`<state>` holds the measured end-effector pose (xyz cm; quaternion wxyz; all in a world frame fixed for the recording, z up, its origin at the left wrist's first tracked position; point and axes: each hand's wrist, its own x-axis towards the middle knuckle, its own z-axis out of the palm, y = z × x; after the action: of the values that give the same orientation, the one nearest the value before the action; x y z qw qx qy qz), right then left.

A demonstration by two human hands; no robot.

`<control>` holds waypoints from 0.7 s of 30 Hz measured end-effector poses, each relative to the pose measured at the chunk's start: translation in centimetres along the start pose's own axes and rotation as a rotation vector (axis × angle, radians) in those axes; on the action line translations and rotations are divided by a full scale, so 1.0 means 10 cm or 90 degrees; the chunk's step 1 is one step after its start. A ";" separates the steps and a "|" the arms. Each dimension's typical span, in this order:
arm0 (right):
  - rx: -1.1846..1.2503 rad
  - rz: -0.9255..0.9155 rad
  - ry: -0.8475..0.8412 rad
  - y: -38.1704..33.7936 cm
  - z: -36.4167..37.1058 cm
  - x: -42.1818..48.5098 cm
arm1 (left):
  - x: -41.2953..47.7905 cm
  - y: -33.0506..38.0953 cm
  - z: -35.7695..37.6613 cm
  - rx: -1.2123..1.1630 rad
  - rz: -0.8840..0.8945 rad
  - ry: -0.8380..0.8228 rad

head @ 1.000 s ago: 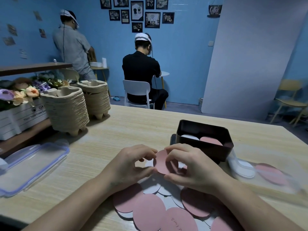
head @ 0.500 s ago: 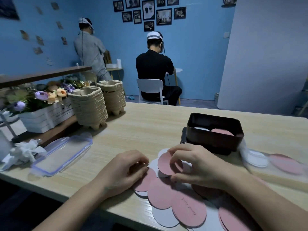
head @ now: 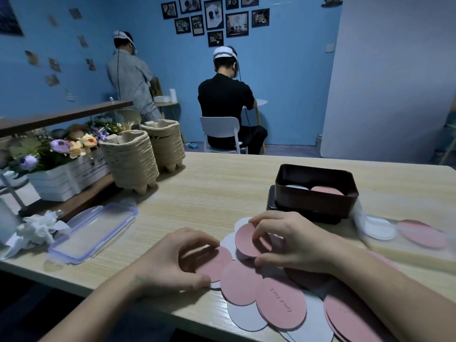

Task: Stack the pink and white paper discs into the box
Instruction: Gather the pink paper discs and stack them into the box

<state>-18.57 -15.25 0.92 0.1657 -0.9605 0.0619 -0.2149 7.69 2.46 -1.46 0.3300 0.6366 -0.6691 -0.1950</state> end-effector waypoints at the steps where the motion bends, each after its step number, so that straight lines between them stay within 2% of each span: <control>1: -0.001 0.002 0.000 0.00 0.00 0.00 | 0.00 0.00 0.00 -0.011 0.001 0.003; 4: -0.007 0.016 -0.003 0.00 -0.01 0.00 | 0.01 -0.01 0.00 -0.029 0.008 0.022; 11: -0.052 0.041 -0.017 0.00 -0.04 -0.01 | 0.16 0.04 0.03 0.044 0.090 0.166; 15: -0.056 0.059 -0.011 0.04 -0.01 -0.01 | 0.33 0.18 0.15 0.070 0.171 0.164; 18: -0.026 0.074 0.010 0.04 -0.02 -0.01 | 0.42 0.22 0.26 0.093 0.190 0.174; 21: -0.017 0.037 0.018 0.03 -0.01 0.00 | 0.46 0.21 0.34 0.109 0.196 0.186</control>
<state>-18.66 -15.58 0.93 0.1582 -0.9572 0.0949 -0.2229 4.01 -2.33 -1.54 0.3944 0.5739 -0.7177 0.0093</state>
